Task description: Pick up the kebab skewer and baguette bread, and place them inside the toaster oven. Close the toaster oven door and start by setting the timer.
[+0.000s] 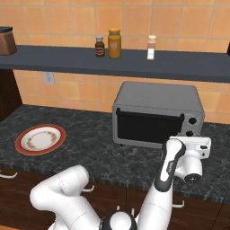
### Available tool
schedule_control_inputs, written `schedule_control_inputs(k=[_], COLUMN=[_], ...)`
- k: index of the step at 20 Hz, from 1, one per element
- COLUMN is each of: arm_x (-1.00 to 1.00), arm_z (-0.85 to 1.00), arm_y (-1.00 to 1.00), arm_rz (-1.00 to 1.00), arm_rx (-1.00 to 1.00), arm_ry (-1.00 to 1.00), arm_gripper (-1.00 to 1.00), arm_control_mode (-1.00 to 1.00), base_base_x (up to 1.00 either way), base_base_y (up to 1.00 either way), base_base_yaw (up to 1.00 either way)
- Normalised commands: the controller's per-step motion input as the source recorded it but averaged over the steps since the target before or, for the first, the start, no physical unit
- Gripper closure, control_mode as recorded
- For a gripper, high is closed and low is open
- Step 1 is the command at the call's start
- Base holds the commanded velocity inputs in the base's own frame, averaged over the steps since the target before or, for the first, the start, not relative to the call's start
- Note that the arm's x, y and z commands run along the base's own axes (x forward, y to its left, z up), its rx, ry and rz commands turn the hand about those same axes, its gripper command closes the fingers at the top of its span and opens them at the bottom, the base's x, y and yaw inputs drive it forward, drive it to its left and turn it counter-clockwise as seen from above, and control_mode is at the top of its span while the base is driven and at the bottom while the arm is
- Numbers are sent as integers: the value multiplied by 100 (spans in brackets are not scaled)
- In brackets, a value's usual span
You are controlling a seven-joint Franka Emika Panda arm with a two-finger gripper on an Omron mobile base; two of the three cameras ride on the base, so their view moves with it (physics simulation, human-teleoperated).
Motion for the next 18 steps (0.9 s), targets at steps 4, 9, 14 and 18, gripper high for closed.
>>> schedule_control_inputs(k=[4, 9, 14, 18], arm_x=[0, 0, -3, 0], arm_z=[-7, -2, 0, -7], arm_y=[-36, -9, -18, 2], arm_rz=[0, 0, -1, -1], arm_rx=[0, 0, 0, 0], arm_ry=[0, -1, -2, -1], arm_gripper=[-100, -100, -100, -100], arm_control_mode=[-100, -100, -100, -100], base_base_x=[0, 0, 0, 0], base_base_y=[0, 0, 0, 0], base_base_yaw=[0, 0, 0, 0])
